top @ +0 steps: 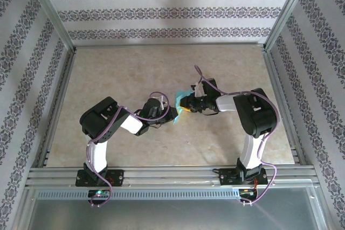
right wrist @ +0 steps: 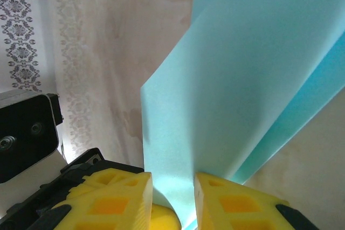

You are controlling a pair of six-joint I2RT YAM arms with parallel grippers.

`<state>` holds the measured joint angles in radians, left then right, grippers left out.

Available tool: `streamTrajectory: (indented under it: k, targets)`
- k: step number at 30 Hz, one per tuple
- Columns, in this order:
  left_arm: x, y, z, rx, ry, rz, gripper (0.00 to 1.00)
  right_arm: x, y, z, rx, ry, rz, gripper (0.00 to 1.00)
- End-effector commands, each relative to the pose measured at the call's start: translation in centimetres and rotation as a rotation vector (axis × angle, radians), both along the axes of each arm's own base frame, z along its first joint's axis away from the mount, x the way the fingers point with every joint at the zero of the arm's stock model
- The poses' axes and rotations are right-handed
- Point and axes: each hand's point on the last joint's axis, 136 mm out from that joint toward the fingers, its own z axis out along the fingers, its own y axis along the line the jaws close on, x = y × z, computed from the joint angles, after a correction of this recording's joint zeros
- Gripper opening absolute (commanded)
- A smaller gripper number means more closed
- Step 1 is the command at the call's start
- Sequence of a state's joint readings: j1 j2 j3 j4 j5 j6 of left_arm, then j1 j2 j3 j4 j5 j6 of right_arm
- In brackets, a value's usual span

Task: Fold a paper plane with a square sheet of paper (pick it up from the middle)
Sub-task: Fold the wing for the fifth time at the center of the table.

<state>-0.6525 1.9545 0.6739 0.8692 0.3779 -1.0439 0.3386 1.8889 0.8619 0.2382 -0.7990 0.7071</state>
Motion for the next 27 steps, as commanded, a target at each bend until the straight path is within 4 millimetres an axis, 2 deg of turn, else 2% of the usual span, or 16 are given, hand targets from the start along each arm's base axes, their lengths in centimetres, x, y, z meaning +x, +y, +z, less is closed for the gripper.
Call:
streamTrajectory:
  k: [1, 17, 22, 27]
  targets:
    - [-4.0, 3.5, -8.6, 0.213, 0.268, 0.01, 0.04, 0.1, 0.8, 0.0, 0.009, -0.014, 0.033, 0.27]
    - [-4.7, 4.3, -9.7, 0.295, 0.352, 0.017, 0.05, 0.1, 0.5, -1.2, -0.032, 0.023, 0.029, 0.26]
    - [-4.8, 4.3, -10.1, 0.292, 0.361, 0.013, 0.09, 0.1, 0.6, -1.5, -0.042, 0.037, 0.041, 0.26]
    - [-5.0, 4.3, -10.1, 0.291, 0.363, 0.006, 0.13, 0.1, 1.0, -0.9, -0.025, 0.025, 0.059, 0.26]
